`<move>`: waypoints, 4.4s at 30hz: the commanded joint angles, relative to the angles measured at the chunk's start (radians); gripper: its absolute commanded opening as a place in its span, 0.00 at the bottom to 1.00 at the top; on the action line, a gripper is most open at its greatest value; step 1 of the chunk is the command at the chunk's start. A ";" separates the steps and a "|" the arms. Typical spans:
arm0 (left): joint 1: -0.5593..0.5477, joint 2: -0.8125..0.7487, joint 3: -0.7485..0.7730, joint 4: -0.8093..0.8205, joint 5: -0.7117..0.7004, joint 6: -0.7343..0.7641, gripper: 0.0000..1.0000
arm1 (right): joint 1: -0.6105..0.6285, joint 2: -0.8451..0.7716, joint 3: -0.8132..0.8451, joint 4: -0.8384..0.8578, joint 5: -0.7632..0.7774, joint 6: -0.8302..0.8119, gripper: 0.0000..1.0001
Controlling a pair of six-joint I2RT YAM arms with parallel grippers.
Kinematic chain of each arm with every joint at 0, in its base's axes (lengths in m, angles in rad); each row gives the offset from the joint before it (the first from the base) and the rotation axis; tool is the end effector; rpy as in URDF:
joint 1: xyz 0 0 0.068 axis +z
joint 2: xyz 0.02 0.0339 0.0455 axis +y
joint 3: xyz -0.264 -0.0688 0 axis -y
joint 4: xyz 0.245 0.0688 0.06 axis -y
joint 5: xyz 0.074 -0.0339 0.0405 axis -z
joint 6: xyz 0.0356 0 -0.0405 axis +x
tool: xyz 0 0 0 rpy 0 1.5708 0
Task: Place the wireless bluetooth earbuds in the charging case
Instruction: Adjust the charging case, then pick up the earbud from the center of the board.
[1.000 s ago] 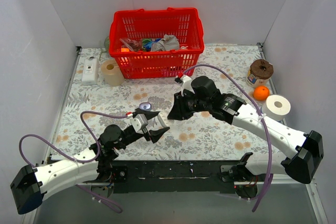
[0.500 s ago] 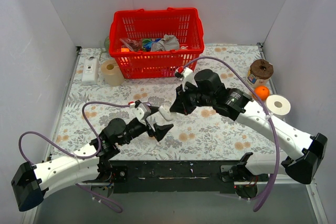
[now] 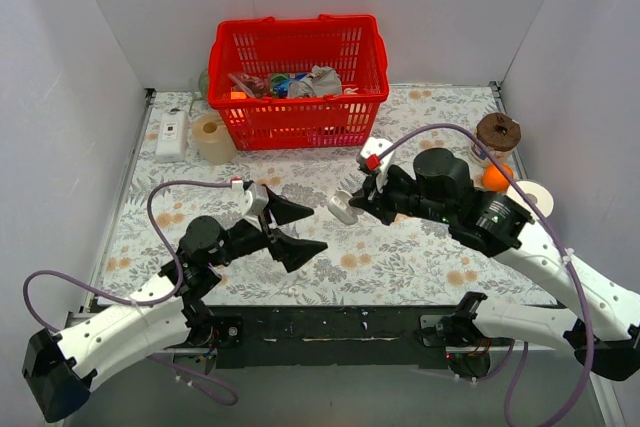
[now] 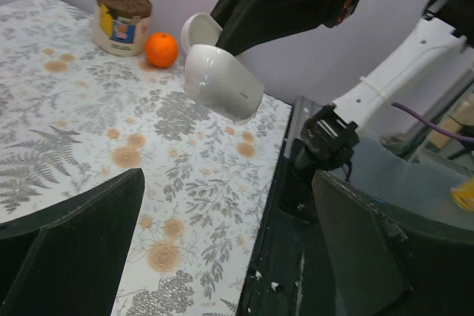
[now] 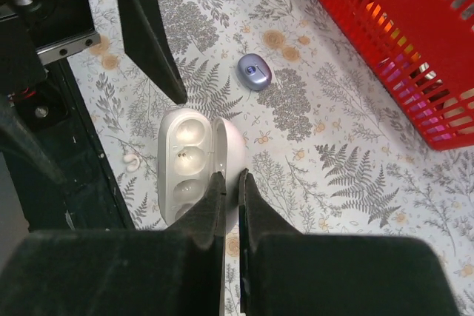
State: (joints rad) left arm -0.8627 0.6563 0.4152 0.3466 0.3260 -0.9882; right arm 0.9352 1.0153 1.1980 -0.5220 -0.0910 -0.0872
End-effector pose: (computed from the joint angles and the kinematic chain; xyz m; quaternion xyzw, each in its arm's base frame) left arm 0.1020 -0.1367 0.2857 0.0790 0.6662 -0.6513 0.3545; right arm 0.1244 0.1741 0.4049 -0.4219 0.6984 0.2712 0.5106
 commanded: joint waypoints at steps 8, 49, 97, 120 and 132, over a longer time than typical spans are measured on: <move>0.152 0.173 0.062 0.166 0.508 -0.147 0.75 | 0.109 -0.029 -0.018 0.102 -0.003 -0.135 0.01; 0.162 0.100 0.025 0.051 0.359 -0.058 0.00 | 0.150 -0.018 -0.044 0.194 0.234 0.039 0.83; 0.163 -0.500 0.014 -0.468 -0.114 -0.012 0.00 | 0.218 0.615 -0.380 0.599 0.014 0.475 0.10; 0.163 -0.494 0.013 -0.479 -0.119 -0.015 0.00 | 0.163 0.710 -0.287 0.599 0.016 0.383 0.08; 0.163 -0.501 0.014 -0.483 -0.153 -0.007 0.00 | 0.142 0.577 -0.394 0.668 0.040 0.593 0.39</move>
State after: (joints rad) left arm -0.7002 0.1604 0.3939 -0.1291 0.1997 -1.0103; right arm 1.0756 1.6508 0.8398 0.0849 -0.0586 0.3969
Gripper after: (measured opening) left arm 0.274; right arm 0.383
